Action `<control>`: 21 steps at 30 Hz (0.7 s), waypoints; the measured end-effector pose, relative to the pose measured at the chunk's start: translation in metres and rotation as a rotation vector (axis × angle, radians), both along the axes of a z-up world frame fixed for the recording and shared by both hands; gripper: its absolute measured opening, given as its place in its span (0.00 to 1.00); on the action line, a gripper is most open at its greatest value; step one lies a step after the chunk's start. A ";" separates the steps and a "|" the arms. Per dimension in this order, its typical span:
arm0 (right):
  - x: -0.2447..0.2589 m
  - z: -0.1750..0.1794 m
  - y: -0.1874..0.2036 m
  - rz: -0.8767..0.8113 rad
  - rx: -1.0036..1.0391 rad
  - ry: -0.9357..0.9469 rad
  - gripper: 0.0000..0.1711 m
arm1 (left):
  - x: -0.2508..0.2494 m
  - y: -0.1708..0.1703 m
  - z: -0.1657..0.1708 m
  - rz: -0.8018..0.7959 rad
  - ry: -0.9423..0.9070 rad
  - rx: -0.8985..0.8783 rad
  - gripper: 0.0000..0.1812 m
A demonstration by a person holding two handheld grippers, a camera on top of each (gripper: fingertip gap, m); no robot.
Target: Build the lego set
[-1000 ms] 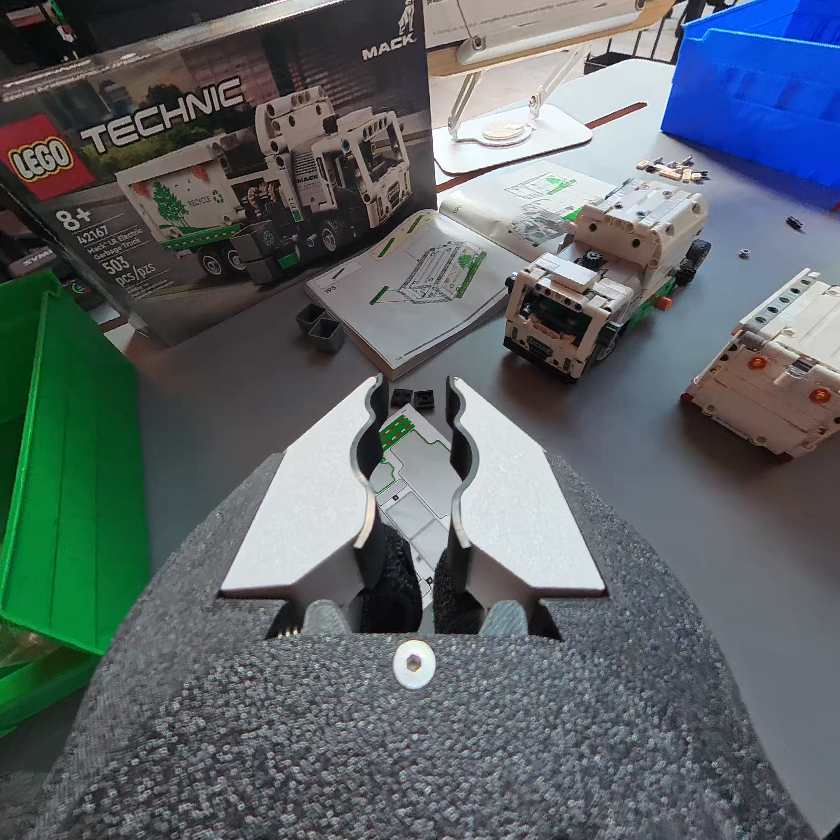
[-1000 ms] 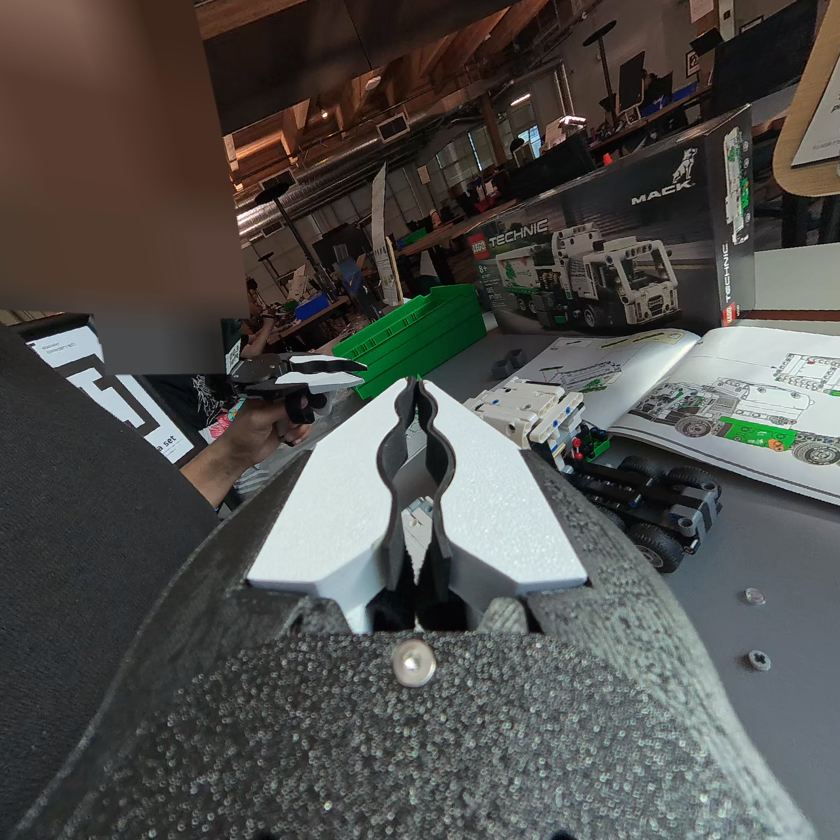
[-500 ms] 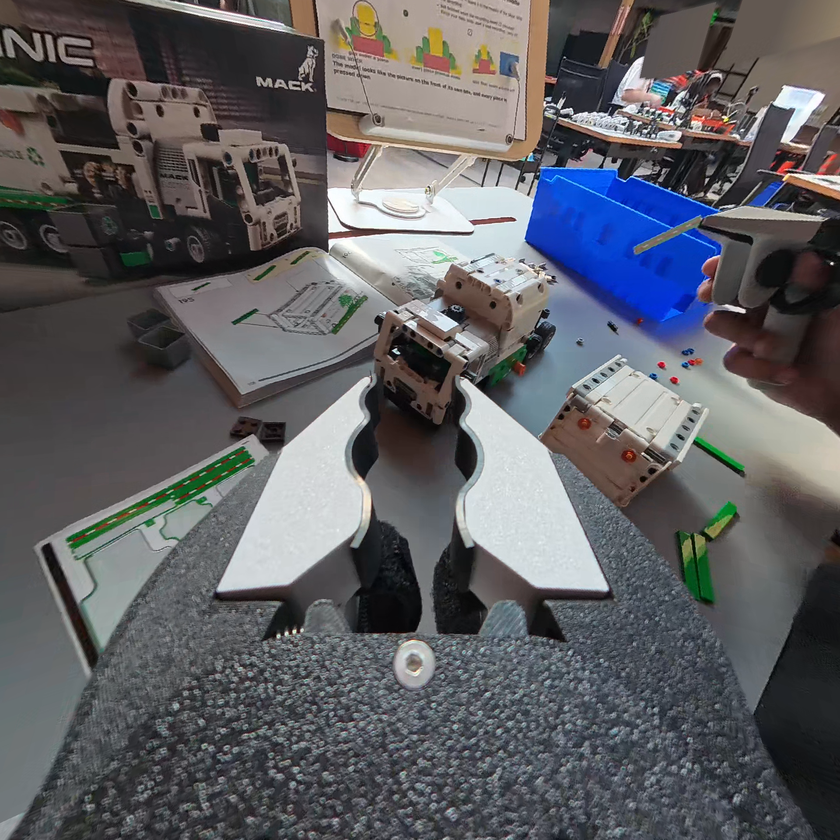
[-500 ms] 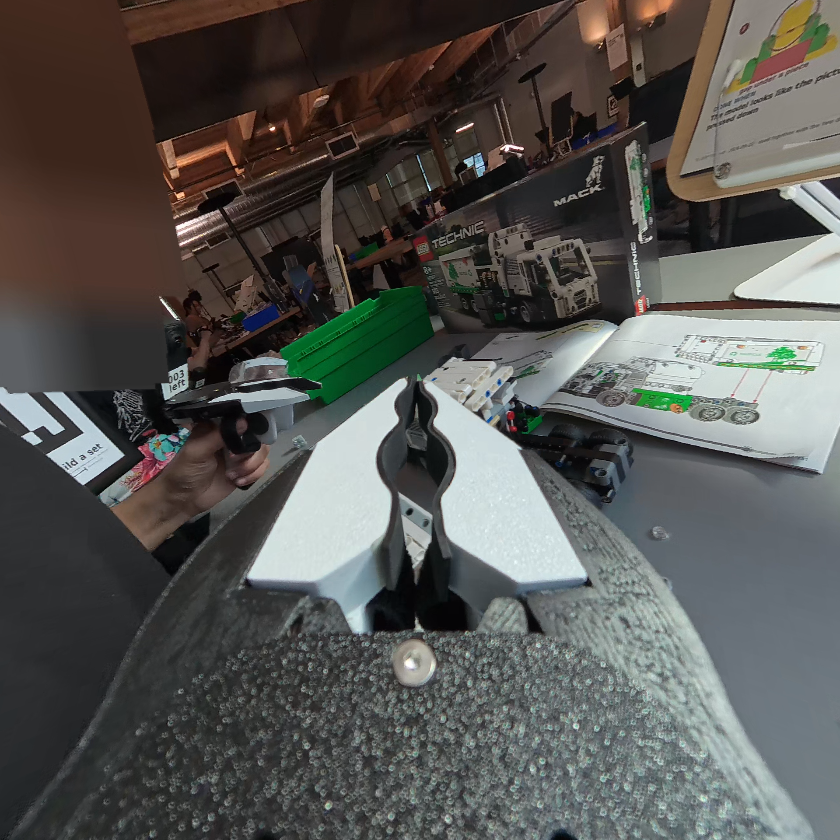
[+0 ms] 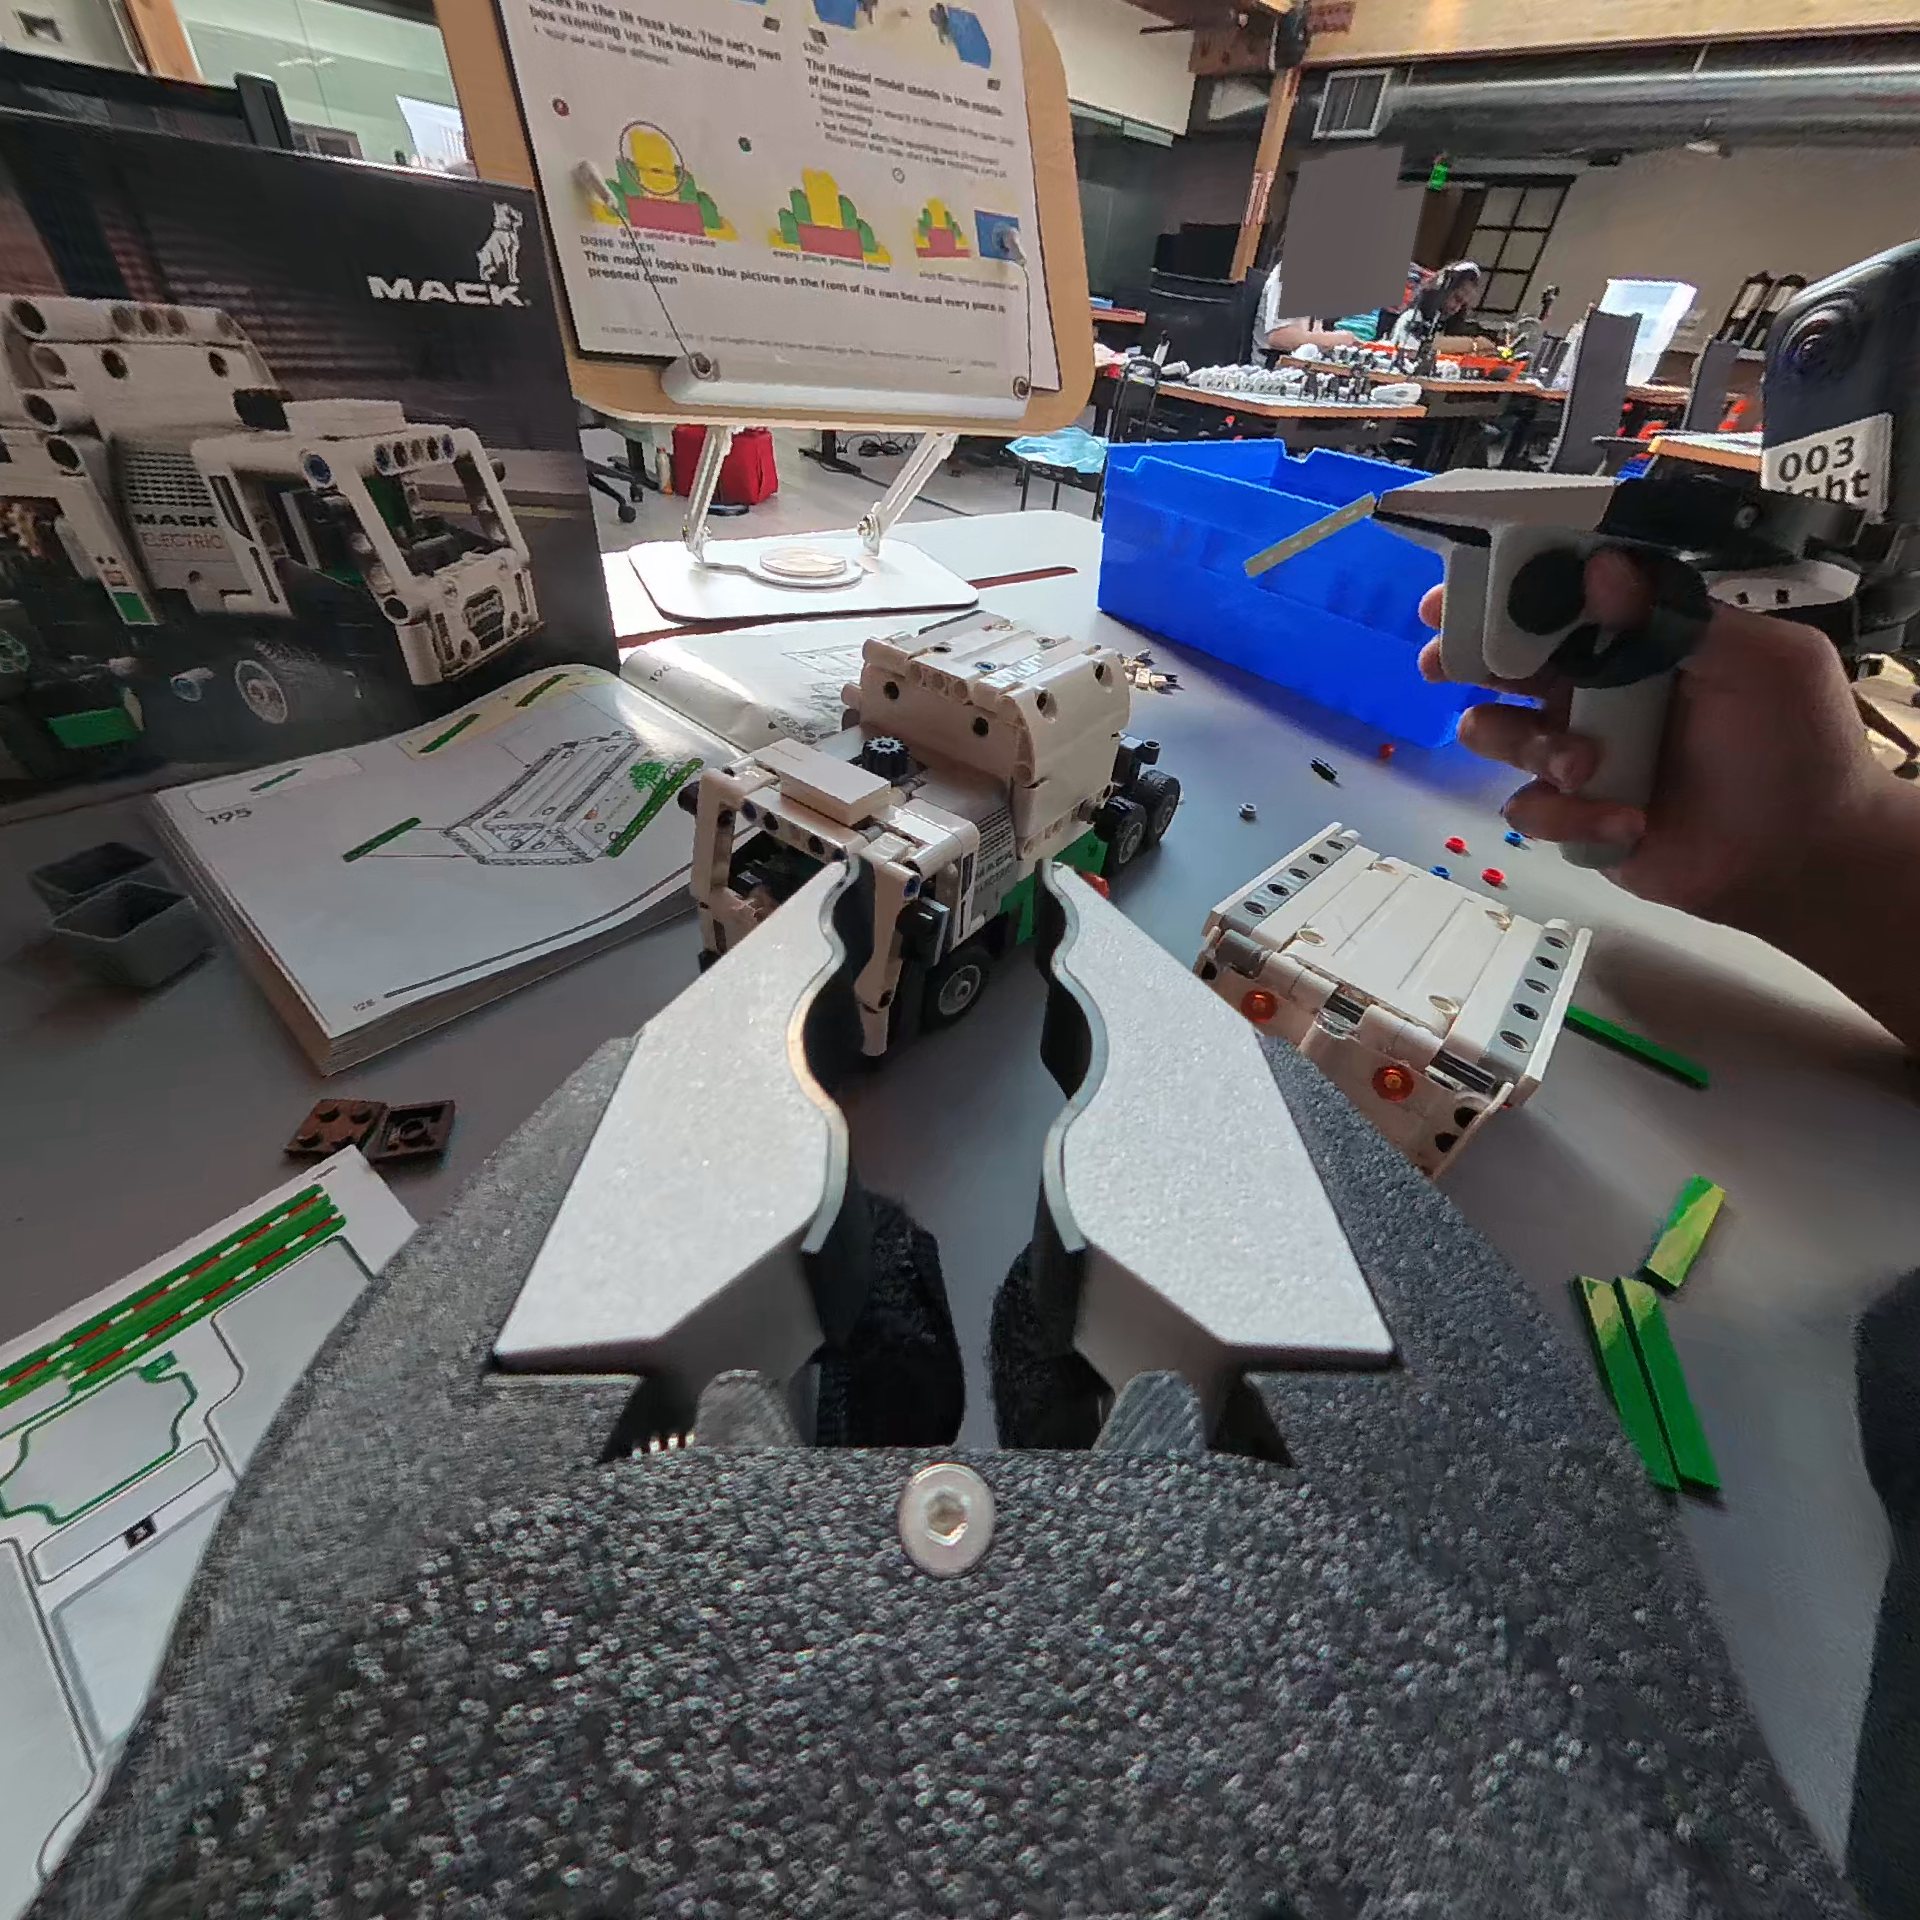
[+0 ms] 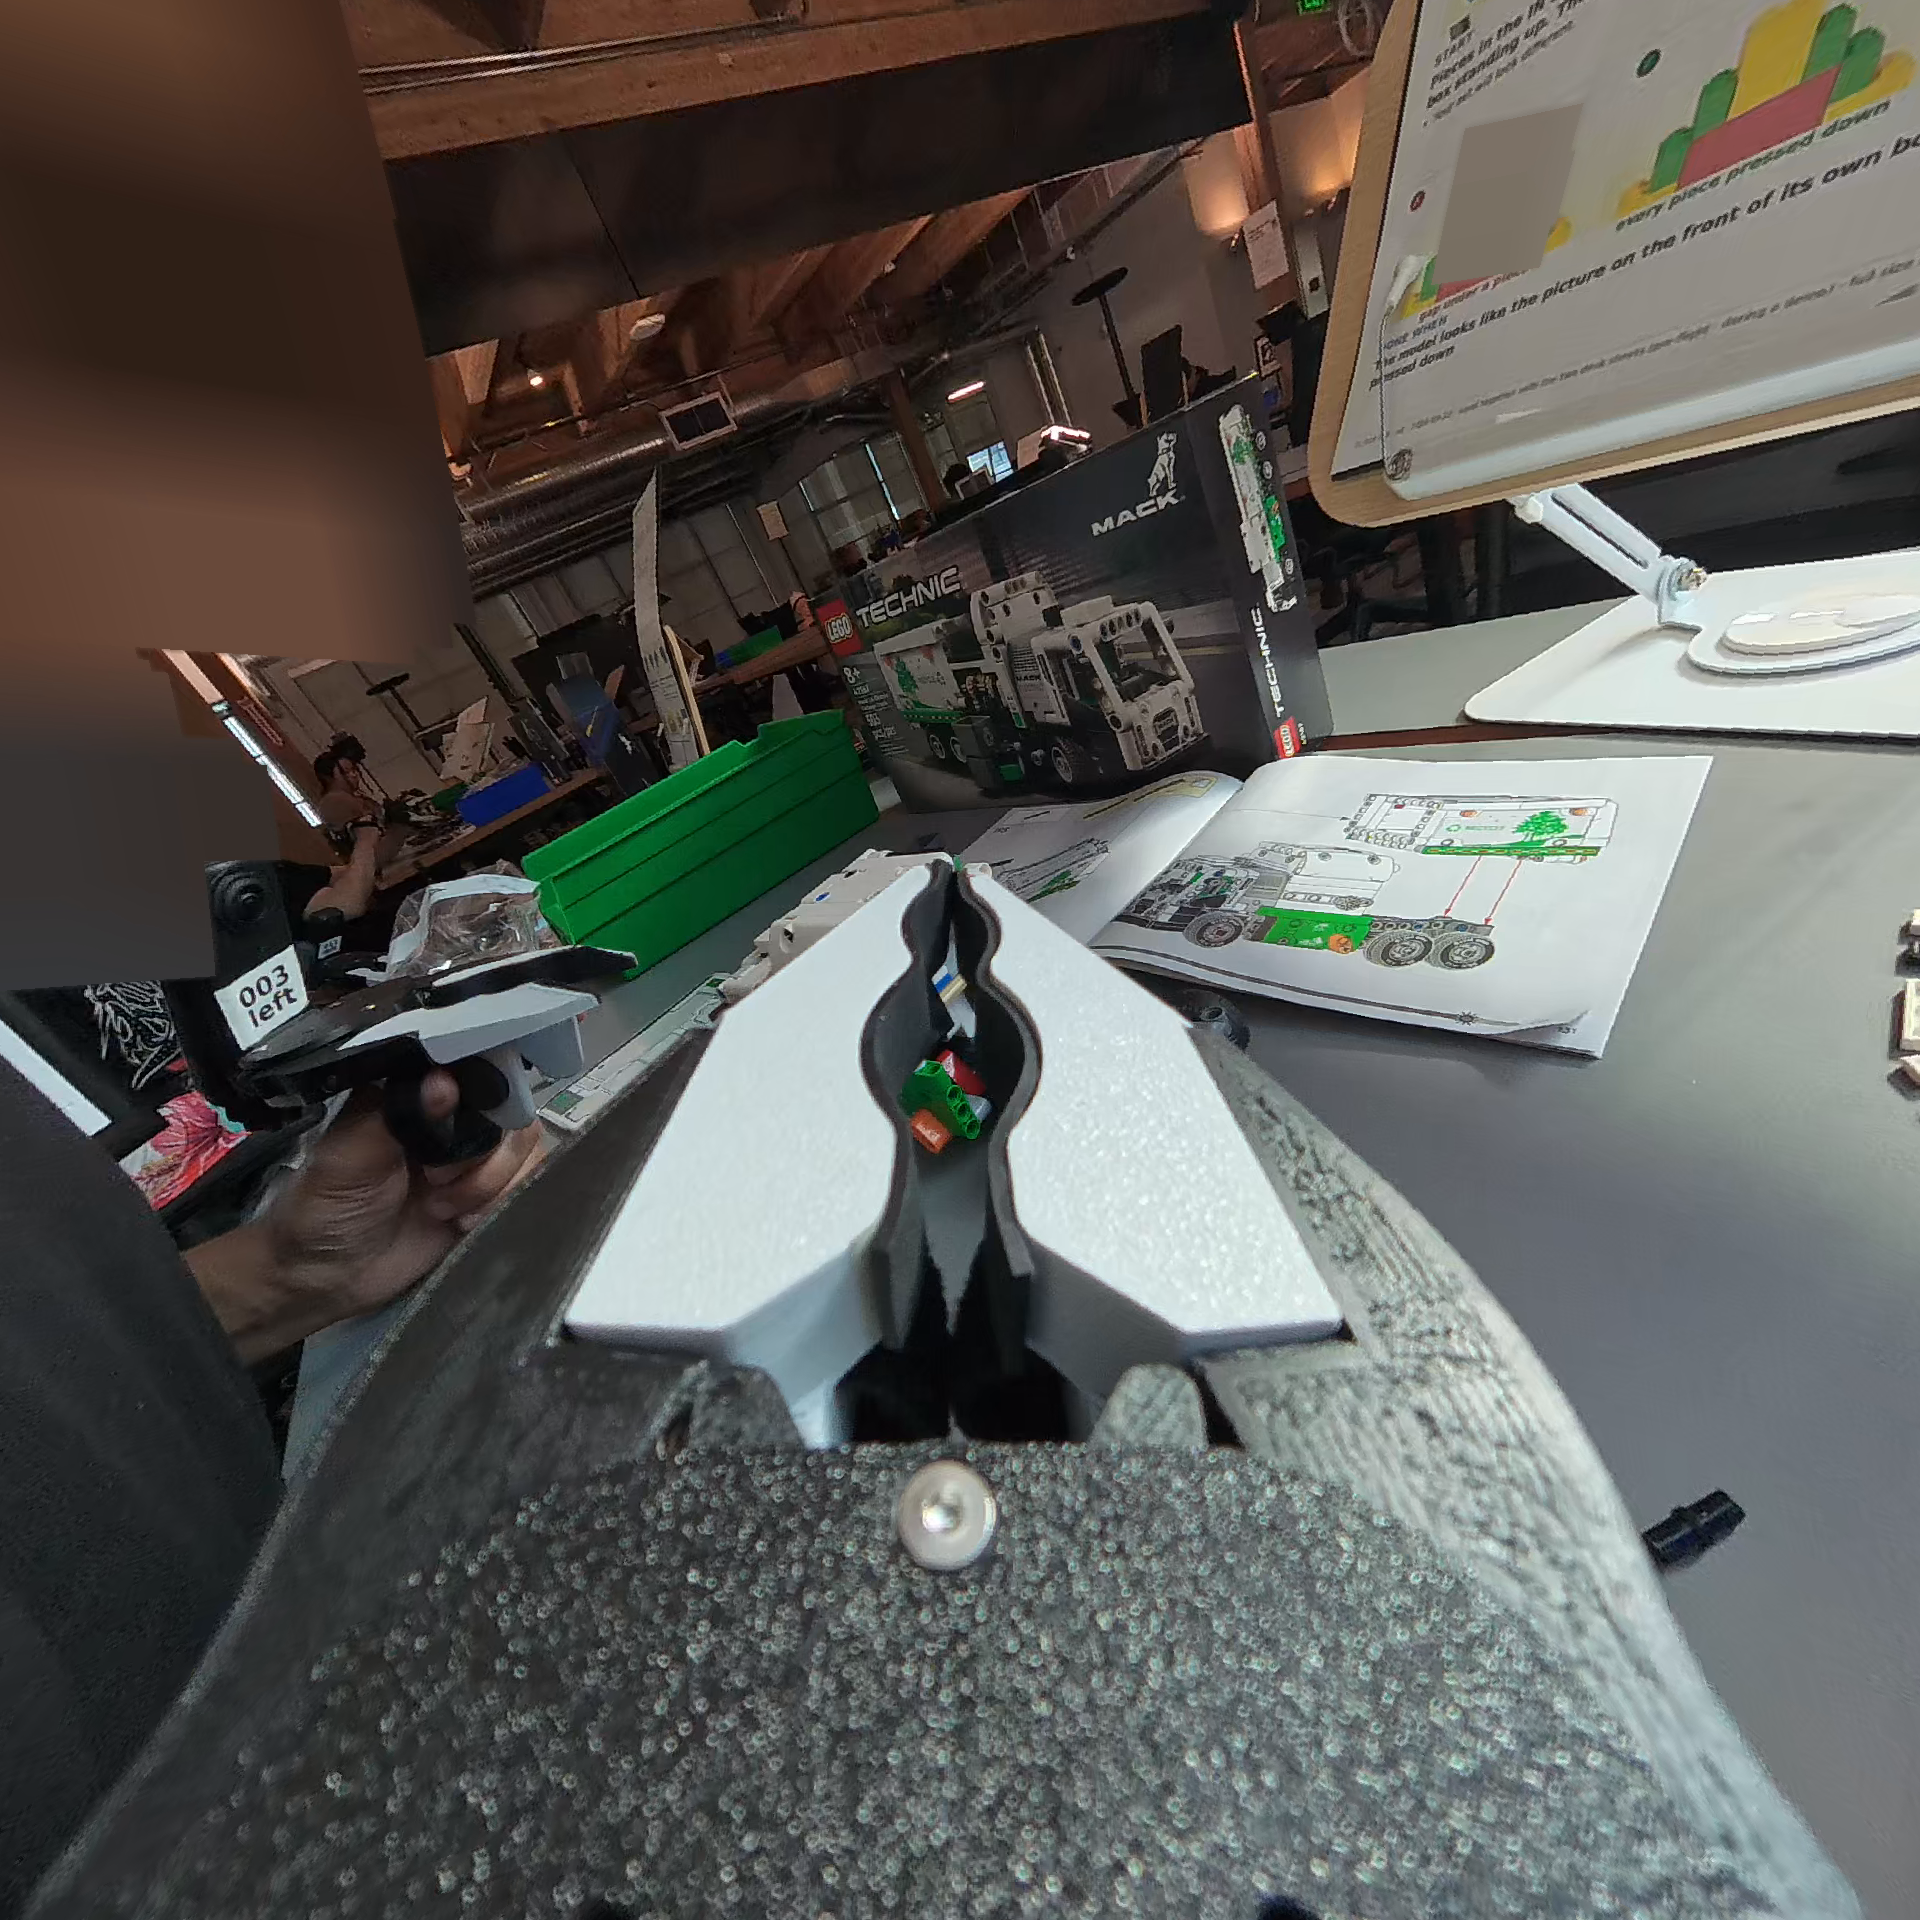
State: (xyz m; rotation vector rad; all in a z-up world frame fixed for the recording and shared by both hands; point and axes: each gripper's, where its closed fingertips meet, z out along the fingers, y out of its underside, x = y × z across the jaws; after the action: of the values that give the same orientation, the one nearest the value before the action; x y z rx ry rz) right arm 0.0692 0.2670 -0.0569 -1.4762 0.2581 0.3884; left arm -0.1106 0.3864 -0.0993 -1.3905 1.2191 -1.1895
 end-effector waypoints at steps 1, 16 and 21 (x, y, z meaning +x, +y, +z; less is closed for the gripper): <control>0.000 -0.001 0.000 -0.003 -0.008 -0.013 0.00 | 0.000 0.002 0.001 0.010 -0.009 0.000 0.15; 0.007 -0.012 0.004 -0.047 -0.069 -0.031 0.00 | 0.008 0.019 -0.014 0.031 0.066 -0.166 0.12; 0.007 -0.013 0.004 -0.046 -0.072 -0.029 0.00 | 0.009 0.015 -0.014 0.046 0.078 -0.098 0.09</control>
State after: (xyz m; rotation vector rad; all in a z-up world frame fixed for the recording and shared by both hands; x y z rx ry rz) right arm 0.0761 0.2709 -0.0698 -1.5429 0.2854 0.3234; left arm -0.1014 0.4017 -0.1137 -1.5425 1.1901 -1.1866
